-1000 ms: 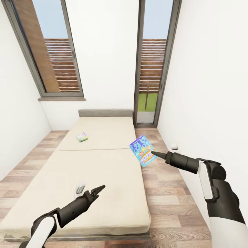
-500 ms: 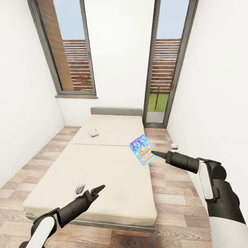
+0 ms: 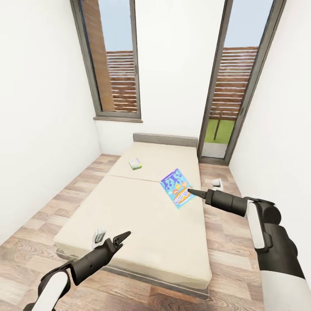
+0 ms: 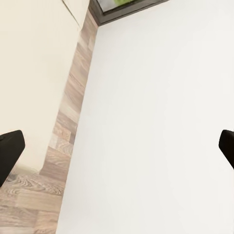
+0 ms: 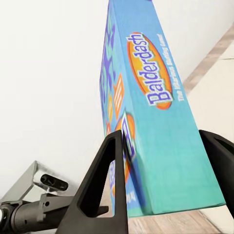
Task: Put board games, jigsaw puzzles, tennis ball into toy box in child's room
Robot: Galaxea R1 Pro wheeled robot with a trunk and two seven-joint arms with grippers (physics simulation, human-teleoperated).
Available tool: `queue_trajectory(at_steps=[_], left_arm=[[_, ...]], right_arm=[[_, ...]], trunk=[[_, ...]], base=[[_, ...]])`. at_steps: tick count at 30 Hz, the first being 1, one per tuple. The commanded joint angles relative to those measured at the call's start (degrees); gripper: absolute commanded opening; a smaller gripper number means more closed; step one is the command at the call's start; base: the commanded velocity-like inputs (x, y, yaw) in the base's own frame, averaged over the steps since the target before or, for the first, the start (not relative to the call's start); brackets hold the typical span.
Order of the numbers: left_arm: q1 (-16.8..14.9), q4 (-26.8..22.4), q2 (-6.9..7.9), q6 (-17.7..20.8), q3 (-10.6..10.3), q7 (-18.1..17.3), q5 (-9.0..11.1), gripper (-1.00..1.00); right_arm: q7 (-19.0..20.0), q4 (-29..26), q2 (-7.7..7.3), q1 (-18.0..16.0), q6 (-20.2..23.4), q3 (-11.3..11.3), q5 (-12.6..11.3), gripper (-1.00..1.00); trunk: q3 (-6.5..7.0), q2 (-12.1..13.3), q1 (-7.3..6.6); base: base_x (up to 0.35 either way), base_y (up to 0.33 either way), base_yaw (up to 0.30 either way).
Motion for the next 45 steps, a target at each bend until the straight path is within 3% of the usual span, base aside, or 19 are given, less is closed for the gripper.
queue_trajectory(at_steps=[1, 19, 30, 45], left_arm=[[-0.07, 0.01, 0.02, 0.15, -0.03, -0.11, 0.02, 1.00], [0.20, 0.00, 0.11, -0.03, 0.24, -0.09, 0.03, 1.00], [0.22, 0.07, 0.11, -0.08, 0.28, -0.05, -0.01, 1.00], [0.22, 0.13, 0.03, -0.13, 0.28, 0.43, -0.11, 1.00]], right_arm=[[0.37, -0.03, -0.01, -0.05, 0.27, -0.07, -0.08, -1.00], [0.07, 0.48, 0.05, -0.30, 0.27, 0.22, 0.10, -1.00], [-0.79, 1.12, -0.18, -0.65, 0.27, 2.56, 0.08, -1.00], [-3.40, 7.75, -0.49, -3.44, 0.27, 2.86, 0.08, -1.00]], trunk=[[-0.12, -0.12, 0.03], [-0.12, -0.12, 0.03], [-0.12, -0.12, 0.03], [-0.12, -0.12, 0.03]], base=[[-0.001, 0.000, 0.296], [0.000, 0.000, 0.296], [0.000, 0.000, 0.296], [0.000, 0.000, 0.296]])
